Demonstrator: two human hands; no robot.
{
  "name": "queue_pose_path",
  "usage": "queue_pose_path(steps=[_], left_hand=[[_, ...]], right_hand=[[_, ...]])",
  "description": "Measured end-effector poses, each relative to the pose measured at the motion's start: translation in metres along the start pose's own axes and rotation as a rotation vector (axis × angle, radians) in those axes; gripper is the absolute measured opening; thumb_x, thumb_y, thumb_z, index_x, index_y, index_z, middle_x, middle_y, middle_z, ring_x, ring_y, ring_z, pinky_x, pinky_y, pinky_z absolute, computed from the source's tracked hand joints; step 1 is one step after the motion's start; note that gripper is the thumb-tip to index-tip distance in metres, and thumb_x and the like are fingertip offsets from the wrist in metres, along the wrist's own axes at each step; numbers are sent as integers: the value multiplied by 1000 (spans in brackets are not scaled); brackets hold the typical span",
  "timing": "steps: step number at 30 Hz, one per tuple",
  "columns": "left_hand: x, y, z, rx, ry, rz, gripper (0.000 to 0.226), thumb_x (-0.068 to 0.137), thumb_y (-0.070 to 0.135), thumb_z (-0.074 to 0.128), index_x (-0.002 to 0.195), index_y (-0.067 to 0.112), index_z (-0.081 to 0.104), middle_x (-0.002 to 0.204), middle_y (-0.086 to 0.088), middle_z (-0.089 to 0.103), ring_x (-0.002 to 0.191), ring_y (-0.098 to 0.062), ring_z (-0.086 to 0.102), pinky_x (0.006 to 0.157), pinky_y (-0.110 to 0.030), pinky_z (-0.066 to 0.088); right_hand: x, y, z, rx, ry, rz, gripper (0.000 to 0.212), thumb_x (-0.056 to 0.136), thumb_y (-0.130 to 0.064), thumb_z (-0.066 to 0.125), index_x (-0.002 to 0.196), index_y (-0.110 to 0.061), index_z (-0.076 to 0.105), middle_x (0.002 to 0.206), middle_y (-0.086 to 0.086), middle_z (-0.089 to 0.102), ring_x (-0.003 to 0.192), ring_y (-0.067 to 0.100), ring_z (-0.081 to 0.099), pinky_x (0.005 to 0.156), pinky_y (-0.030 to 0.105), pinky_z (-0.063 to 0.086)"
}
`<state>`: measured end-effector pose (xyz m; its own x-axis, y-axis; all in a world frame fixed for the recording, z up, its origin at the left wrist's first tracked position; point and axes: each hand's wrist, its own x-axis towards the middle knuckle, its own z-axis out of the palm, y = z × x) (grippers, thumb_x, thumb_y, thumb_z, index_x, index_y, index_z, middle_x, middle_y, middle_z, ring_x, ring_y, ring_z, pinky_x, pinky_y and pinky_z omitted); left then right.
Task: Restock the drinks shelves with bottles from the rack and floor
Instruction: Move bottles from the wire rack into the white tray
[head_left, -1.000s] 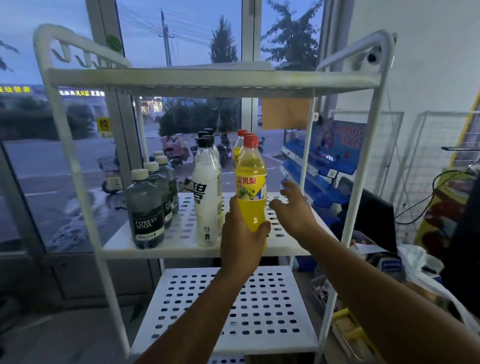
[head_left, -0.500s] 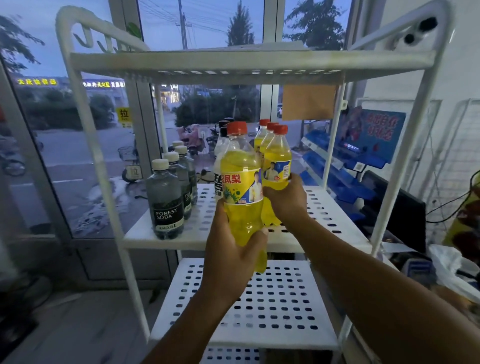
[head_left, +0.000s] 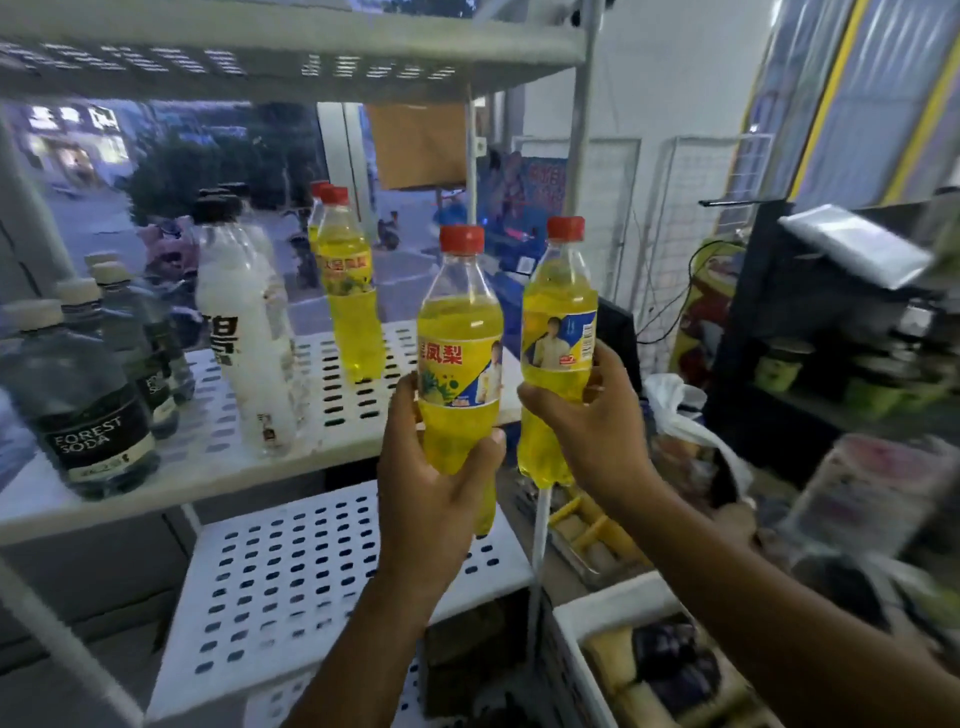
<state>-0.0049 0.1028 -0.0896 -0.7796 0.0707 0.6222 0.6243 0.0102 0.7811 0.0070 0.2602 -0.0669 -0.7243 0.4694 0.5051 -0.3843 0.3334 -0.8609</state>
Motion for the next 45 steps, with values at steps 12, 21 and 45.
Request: queue_pose_path(steps=[12, 21, 45], left_hand=[[-77, -45, 138, -169, -544, -103, 72, 68, 57, 73, 125, 42, 32, 112, 31, 57, 97, 11, 62, 73, -9, 50], [-134, -94, 193, -157, -1021, -178, 78, 68, 30, 86, 127, 30, 34, 99, 33, 50, 89, 14, 58, 67, -10, 45], [-200, -115, 213, 69, -1376, -323, 61, 68, 43, 81, 112, 37, 39, 88, 21, 58, 76, 8, 54, 57, -16, 37]], right_hand=[[-102, 58, -153, -358, 463, 268, 39, 76, -19, 84, 106, -32, 62, 96, -8, 72, 84, 1, 69, 74, 26, 58], [-210, 108, -172, -529, 933, 675, 41, 75, -21, 83, 110, -24, 61, 98, -1, 71, 85, 11, 69, 74, 34, 56], [-301, 163, -143, -928, 379, 1214, 67, 87, -9, 65, 147, -15, 36, 159, 11, 17, 147, 30, 22, 117, 36, 29]])
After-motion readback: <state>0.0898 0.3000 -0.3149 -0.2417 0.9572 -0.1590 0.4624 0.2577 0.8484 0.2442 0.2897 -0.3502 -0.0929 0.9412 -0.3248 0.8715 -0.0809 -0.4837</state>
